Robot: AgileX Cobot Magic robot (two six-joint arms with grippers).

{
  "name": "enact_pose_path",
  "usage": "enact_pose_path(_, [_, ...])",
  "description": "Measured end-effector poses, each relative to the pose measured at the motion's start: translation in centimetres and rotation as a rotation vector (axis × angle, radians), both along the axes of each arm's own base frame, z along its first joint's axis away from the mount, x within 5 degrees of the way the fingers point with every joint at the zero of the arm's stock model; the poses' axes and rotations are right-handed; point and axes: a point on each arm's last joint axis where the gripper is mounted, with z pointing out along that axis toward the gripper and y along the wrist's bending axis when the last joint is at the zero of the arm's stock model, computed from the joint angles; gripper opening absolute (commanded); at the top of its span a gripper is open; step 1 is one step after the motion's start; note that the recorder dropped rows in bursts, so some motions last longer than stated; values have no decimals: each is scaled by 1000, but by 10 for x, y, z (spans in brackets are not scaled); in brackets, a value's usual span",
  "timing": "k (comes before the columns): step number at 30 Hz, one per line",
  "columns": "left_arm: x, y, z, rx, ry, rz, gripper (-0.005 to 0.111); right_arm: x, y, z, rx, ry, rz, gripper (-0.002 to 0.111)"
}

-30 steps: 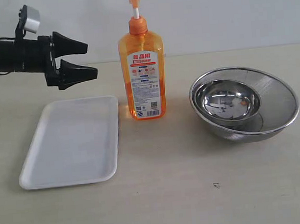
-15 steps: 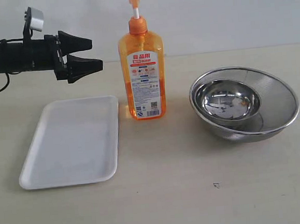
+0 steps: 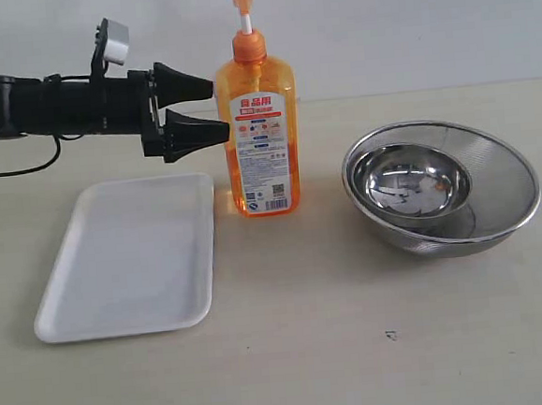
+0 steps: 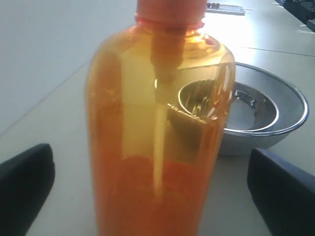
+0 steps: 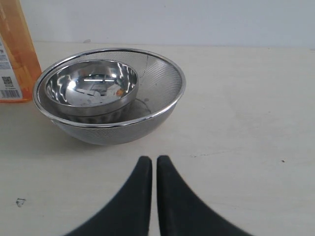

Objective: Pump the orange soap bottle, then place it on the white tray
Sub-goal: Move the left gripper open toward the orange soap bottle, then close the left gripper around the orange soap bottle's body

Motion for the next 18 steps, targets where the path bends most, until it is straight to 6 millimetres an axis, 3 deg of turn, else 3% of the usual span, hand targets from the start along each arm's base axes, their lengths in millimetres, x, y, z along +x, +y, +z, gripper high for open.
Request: enact_pose_path(18, [-1,-48,-5,-44,-4,-56,110,0,0,0,0,0,0,1])
